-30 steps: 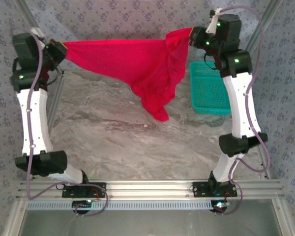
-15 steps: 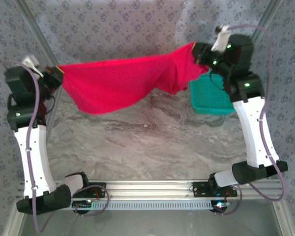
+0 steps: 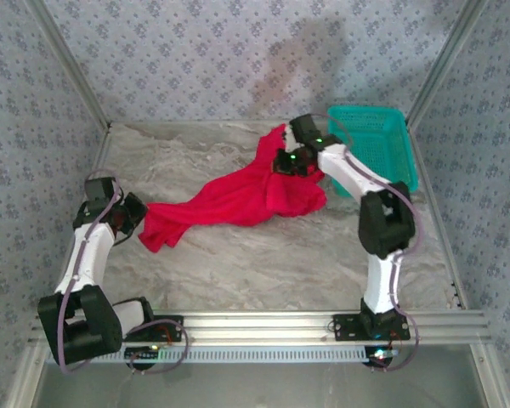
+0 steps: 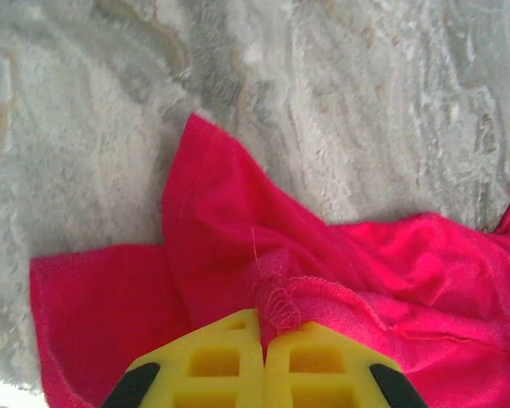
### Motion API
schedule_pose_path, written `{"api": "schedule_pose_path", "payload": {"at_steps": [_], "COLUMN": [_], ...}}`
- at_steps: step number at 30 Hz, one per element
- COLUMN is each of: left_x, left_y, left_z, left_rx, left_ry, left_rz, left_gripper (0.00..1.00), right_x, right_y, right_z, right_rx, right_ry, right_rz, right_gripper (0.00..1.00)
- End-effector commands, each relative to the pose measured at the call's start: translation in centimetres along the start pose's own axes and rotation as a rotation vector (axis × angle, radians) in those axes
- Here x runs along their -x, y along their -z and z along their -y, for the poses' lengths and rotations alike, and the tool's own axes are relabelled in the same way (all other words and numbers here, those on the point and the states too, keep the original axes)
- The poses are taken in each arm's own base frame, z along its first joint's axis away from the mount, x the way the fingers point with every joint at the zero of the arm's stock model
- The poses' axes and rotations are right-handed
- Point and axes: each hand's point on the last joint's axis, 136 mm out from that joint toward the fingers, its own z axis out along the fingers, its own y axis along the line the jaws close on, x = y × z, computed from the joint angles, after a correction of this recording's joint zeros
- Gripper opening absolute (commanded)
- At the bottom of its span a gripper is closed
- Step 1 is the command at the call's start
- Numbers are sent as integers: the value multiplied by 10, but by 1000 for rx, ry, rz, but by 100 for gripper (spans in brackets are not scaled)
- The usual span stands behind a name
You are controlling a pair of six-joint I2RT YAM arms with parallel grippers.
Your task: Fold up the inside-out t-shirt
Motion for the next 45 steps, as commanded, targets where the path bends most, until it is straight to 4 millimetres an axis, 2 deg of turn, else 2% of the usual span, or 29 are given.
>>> {"api": "schedule_pose_path", "payload": {"at_steps": [1,3,4,6,9,12,14,17,23,28,32,37,39,42,45], "left_x": [14,13,12,10,7,6,5,4,2,1,1,4,6,8,17], "left_y": [1,1,0,-1,-3,-4,-5,-6,-5,-3,-2,1,2,3,9], "left_z": [11,11,11,9,8,7,7,7,6,6,7,9,11,14,24], "left_rx": [-39,-38,-35,-29,-29,-27,-28,-30,-24,-25,-27,-28,-28,-32,-48], "left_ry": [-13,-23,-26,-30,-34,-36,-38,-40,-49,-50,-52,-57,-59,-61,-66], "left_rz": [54,51,47,40,31,27,26,23,16,21,19,25,28,31,48], "left_gripper": [0,0,0,0,0,0,0,0,0,0,0,0,0,0,0], "right_x": [-24,-26,-25,-22,-39,-72,-92,-107,-113,-108,-105,-95,-91,-78,-55], "right_y": [-21,-19,-11,10,40,46,42,31,3,-14,-19,-5,5,26,57], "right_z": [-21,-17,-13,-10,-8,-10,-10,-13,-20,-11,2,4,0,-6,-13], "right_rx": [-6,-47,-71,-126,-201,-275,-341,-422,-536,-622,-703,-759,-765,-781,-809], "right_ry": [52,52,52,72,126,186,231,289,367,397,430,457,471,492,506], "right_rz": [-146,-143,-121,-61,-10,-16,-34,-41,-64,-73,-89,-67,-53,-15,50], "right_gripper": [23,50,57,62,62,57,56,56,57,57,49,10,1,0,0]}}
